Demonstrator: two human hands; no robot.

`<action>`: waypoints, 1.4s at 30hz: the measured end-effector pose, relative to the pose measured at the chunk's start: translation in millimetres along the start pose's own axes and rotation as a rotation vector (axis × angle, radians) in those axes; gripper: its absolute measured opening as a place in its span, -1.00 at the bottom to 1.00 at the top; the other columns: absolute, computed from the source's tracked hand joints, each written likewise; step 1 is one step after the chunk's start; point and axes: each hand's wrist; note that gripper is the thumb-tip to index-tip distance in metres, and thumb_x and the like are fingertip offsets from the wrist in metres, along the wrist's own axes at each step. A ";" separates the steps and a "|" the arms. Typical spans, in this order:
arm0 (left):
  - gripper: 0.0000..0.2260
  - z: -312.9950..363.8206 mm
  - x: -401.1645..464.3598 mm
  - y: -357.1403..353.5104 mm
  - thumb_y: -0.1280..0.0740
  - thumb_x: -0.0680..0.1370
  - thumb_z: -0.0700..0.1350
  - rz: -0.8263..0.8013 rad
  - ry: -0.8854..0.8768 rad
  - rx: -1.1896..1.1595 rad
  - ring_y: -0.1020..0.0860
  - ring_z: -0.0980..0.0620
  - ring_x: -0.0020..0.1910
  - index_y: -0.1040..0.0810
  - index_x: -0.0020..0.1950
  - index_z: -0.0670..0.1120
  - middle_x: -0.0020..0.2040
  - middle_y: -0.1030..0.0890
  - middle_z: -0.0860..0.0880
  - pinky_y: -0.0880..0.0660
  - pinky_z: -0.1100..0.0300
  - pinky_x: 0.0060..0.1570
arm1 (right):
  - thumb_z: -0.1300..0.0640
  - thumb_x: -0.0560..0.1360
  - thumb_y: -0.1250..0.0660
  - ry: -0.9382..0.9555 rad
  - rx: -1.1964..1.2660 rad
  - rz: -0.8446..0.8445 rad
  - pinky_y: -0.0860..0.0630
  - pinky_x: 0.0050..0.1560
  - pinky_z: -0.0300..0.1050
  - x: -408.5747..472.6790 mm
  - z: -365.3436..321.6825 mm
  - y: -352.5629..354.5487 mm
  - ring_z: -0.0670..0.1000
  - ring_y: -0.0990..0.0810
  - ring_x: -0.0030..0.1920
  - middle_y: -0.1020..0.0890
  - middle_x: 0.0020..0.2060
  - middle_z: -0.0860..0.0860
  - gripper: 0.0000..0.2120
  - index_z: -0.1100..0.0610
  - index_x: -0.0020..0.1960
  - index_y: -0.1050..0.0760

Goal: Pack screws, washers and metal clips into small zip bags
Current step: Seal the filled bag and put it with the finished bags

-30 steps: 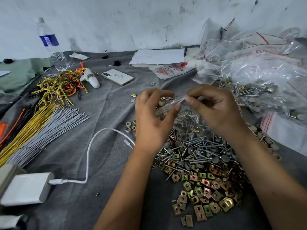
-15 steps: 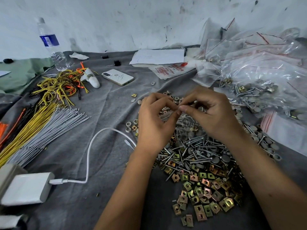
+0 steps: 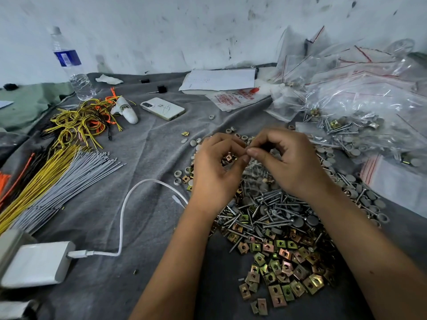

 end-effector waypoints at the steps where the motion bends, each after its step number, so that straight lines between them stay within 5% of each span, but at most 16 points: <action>1: -0.95 -0.6 0.3 0.0 -0.52 0.51 -0.20 -0.003 0.028 0.001 -0.56 0.13 0.12 -0.69 -0.13 -0.13 0.01 -0.66 0.04 -0.51 -0.04 0.15 | 0.19 0.53 -0.48 -0.010 0.002 0.010 -0.52 -0.10 -0.29 0.0 0.4 0.5 -0.09 -0.64 -0.12 -0.65 -0.18 -0.12 -0.96 0.07 -0.06 -0.65; 10: -0.94 0.2 1.9 3.9 -0.55 0.50 -0.19 0.015 0.029 0.050 -0.54 0.08 0.18 -0.71 -0.12 -0.08 0.03 -0.67 0.12 -0.45 0.07 0.21 | 0.18 0.52 -0.48 -0.038 0.027 -0.003 -0.55 -0.11 -0.20 0.0 2.1 2.1 -0.05 -0.64 -0.12 -0.65 -0.17 -0.11 -0.97 0.09 -0.04 -0.66; 16: -0.92 -2.0 3.2 4.8 -0.55 0.51 -0.15 0.004 0.120 0.040 -0.55 0.11 0.19 -0.69 -0.13 -0.01 0.08 -0.67 0.14 -0.44 -0.14 0.26 | 0.24 0.50 -0.50 -0.033 0.052 0.013 -0.53 -0.12 -0.22 0.9 3.7 5.9 -0.03 -0.62 -0.13 -0.64 -0.17 -0.10 -0.91 0.08 -0.05 -0.65; 26: -0.96 -4.2 2.6 3.8 -0.54 0.52 -0.12 -0.046 0.129 0.047 -0.53 0.06 0.21 -0.72 -0.08 -0.05 0.07 -0.67 0.13 -0.51 -0.13 0.19 | 0.17 0.48 -0.53 -0.045 0.004 0.031 -0.48 0.03 -0.31 1.1 5.3 5.9 -0.15 -0.62 0.01 -0.65 -0.12 -0.20 -0.86 -0.04 -0.05 -0.65; 32: -0.93 -4.4 3.1 4.7 -0.55 0.50 -0.19 -0.039 0.143 0.050 -0.49 0.04 0.23 -0.71 -0.15 -0.05 0.09 -0.67 0.14 -0.52 -0.19 0.16 | 0.17 0.50 -0.52 -0.099 0.017 0.085 -0.44 -0.08 -0.45 -0.2 6.1 4.3 -0.23 -0.60 -0.10 -0.63 -0.17 -0.19 -0.83 -0.08 -0.08 -0.62; 42: -0.95 -8.1 5.6 5.1 -0.56 0.50 -0.12 0.015 0.252 0.007 -0.62 0.01 0.14 -0.72 -0.13 -0.04 0.10 -0.68 0.12 -0.56 -0.23 0.14 | 0.16 0.44 -0.56 -0.066 0.061 0.082 -0.49 -0.08 -0.38 0.6 5.1 7.3 -0.18 -0.65 -0.09 -0.68 -0.17 -0.23 -0.82 -0.10 -0.09 -0.66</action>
Point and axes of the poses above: each hand's wrist, its own x-axis towards the middle knuckle, its own y-axis out of the back of the hand, z = x × y
